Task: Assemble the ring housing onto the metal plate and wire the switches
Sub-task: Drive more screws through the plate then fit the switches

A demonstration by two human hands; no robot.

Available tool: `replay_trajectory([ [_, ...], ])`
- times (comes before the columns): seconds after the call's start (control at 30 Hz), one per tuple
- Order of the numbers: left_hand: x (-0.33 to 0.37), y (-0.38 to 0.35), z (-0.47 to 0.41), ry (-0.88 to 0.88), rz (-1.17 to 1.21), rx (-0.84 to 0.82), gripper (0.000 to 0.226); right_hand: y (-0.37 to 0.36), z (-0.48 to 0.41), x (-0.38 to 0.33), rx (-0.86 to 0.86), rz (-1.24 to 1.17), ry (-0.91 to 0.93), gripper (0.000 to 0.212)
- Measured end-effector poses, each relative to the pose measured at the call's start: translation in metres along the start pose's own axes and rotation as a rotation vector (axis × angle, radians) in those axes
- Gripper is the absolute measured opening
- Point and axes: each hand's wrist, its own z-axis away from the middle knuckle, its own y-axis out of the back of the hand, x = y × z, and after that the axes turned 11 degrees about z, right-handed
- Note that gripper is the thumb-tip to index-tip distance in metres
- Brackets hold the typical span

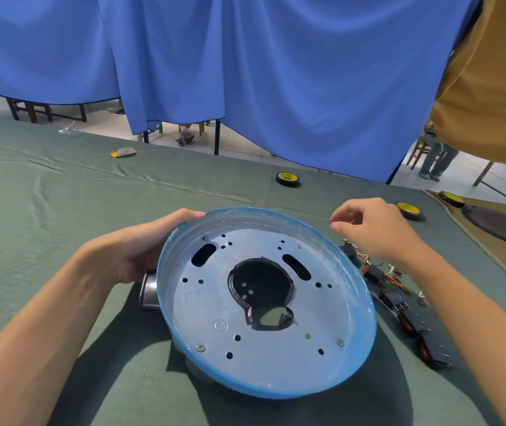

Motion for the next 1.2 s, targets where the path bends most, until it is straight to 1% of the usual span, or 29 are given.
replay_trajectory([
  [0.07,0.0,-0.001,0.001,0.011,-0.04,0.028,0.055,-0.004,0.008,0.009,-0.108,0.093,-0.003,0.004],
  [0.13,0.0,0.0,0.002,0.014,-0.071,0.026,0.052,-0.007,0.015,0.013,-0.228,0.15,0.008,0.007],
  [0.2,0.0,0.002,0.003,0.015,-0.076,0.013,0.05,-0.011,0.02,0.014,-0.287,0.157,0.018,0.01],
  [0.3,0.0,0.003,0.003,0.015,-0.085,0.004,0.056,-0.013,0.024,0.014,-0.297,0.143,0.034,0.015],
  [0.4,0.002,0.002,0.004,0.027,-0.121,0.006,0.054,-0.014,0.025,0.015,-0.333,0.128,0.048,0.027],
  [0.43,0.002,0.003,0.005,0.032,-0.124,0.008,0.053,-0.015,0.025,0.015,-0.337,0.122,0.047,0.027],
  [0.57,0.004,0.007,0.007,0.03,-0.107,0.01,0.05,-0.02,0.027,0.017,-0.331,0.08,0.028,0.014],
  [0.67,0.004,0.011,0.007,0.024,-0.111,0.01,0.052,-0.026,0.027,0.018,-0.339,0.109,0.046,0.008],
  [0.77,0.003,0.013,0.007,0.02,-0.111,0.016,0.055,-0.026,0.026,0.018,-0.34,0.116,0.037,0.014],
  [0.9,0.002,0.012,0.008,0.015,-0.104,0.023,0.055,-0.025,0.025,0.02,-0.377,0.178,0.048,0.011],
  [0.97,0.001,0.012,0.009,0.019,-0.096,0.023,0.055,-0.023,0.023,0.023,-0.338,0.199,0.021,0.011],
  [1.0,0.001,0.012,0.01,0.022,-0.094,0.026,0.055,-0.022,0.022,0.024,-0.29,0.176,-0.005,0.011],
  [1.1,0.0,0.009,0.01,0.022,-0.109,0.045,0.056,-0.012,0.018,0.022,-0.097,-0.05,-0.092,0.01],
  [1.13,0.0,0.007,0.01,0.018,-0.121,0.055,0.057,-0.008,0.017,0.018,-0.04,-0.107,-0.098,0.009],
  [1.2,0.001,0.001,0.009,0.013,-0.147,0.06,0.055,0.002,0.015,0.006,0.037,-0.144,-0.063,0.009],
])
